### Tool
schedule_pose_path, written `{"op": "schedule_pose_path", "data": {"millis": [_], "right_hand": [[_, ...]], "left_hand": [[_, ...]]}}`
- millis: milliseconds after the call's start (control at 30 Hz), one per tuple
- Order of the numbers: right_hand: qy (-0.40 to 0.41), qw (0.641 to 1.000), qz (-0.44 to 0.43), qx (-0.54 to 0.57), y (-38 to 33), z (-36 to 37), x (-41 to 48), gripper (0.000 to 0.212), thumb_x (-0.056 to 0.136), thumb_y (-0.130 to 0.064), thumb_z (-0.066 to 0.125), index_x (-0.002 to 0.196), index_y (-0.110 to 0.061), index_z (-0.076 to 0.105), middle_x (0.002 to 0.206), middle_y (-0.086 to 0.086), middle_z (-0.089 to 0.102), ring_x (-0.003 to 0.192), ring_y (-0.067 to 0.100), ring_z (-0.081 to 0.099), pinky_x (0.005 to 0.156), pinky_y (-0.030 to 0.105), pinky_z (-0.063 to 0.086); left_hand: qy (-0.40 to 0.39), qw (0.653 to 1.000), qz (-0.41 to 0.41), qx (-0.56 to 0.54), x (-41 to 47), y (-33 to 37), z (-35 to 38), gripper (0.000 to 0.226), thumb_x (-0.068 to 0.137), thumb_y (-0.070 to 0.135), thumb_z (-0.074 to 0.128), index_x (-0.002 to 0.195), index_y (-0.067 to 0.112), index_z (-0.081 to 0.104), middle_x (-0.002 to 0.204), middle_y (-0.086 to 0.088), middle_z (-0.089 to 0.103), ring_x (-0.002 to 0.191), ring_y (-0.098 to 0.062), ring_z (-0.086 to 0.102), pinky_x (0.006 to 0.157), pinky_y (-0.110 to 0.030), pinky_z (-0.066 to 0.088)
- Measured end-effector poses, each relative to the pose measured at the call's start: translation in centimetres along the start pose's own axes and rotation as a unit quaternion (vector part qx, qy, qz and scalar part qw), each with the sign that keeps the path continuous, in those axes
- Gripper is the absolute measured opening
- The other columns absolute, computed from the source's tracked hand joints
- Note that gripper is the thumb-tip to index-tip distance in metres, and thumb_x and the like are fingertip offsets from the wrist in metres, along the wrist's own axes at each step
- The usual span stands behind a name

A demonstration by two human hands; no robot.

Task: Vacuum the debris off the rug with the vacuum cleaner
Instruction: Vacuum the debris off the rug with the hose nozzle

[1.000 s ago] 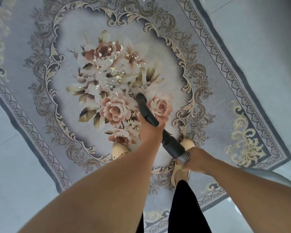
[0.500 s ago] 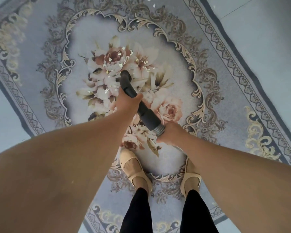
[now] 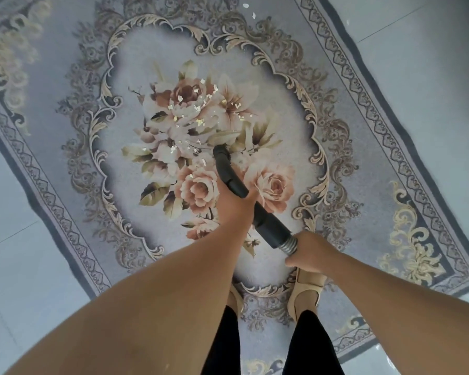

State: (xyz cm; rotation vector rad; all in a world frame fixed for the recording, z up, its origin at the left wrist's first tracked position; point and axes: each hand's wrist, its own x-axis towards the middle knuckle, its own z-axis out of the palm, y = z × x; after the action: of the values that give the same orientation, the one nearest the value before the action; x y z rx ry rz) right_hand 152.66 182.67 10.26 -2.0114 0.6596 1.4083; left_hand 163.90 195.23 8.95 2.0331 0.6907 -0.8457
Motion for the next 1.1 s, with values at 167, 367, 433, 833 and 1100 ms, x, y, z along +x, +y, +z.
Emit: {"op": "schedule_pose_path", "data": {"millis": [167,367,433,833,1100], "right_hand": [[0.049,0.998,-0.030,0.025,-6.4,-2.0,3.6,0.016,0.071,-0.020,0.070,0.076,-0.020,0.055,0.071,0.001,0.061,0.064,0.017,0.060,0.057,0.024,0.045],[0.064,0.992,-0.033,0.100,-12.5,-3.2,6.3,0.019,0.071,-0.018,0.069,0.074,-0.021,0.051,0.069,0.000,0.062,0.063,0.017,0.063,0.065,0.031,0.056],[0.053,0.996,-0.023,0.066,-12.0,-3.0,5.6,0.016,0.069,-0.018,0.067,0.075,-0.020,0.053,0.068,0.000,0.061,0.063,0.017,0.062,0.066,0.029,0.055],[0.026,1.000,0.002,0.017,-9.4,-5.5,2.7,0.026,0.076,-0.025,0.071,0.094,-0.013,0.057,0.071,-0.003,0.057,0.069,0.018,0.057,0.052,0.021,0.040],[0.037,0.997,0.002,0.069,-14.0,-9.5,7.3,0.031,0.067,-0.028,0.072,0.092,-0.013,0.063,0.076,0.001,0.067,0.071,0.019,0.066,0.066,0.028,0.055]], "left_hand": [[0.034,0.999,0.029,0.011,5.7,3.8,-4.3,0.061,0.080,0.033,0.068,0.133,0.023,0.040,0.107,-0.002,0.064,0.087,-0.021,0.064,0.053,-0.025,0.053],[0.010,0.996,0.060,0.069,10.8,8.6,-7.8,0.057,0.078,0.031,0.068,0.129,0.022,0.044,0.104,-0.003,0.063,0.087,-0.024,0.064,0.073,-0.039,0.060],[0.004,0.997,0.045,0.067,10.1,8.1,-7.4,0.061,0.078,0.030,0.068,0.133,0.022,0.042,0.108,-0.004,0.063,0.087,-0.024,0.064,0.066,-0.035,0.059],[-0.011,1.000,0.013,0.022,7.0,8.0,-5.3,0.072,0.082,0.029,0.067,0.145,0.023,0.031,0.115,-0.001,0.061,0.080,-0.016,0.058,0.047,-0.018,0.042],[-0.002,0.996,0.049,0.073,12.8,14.7,-6.8,0.060,0.080,0.031,0.068,0.134,0.022,0.042,0.108,-0.003,0.062,0.083,-0.021,0.061,0.051,-0.024,0.048]]}}
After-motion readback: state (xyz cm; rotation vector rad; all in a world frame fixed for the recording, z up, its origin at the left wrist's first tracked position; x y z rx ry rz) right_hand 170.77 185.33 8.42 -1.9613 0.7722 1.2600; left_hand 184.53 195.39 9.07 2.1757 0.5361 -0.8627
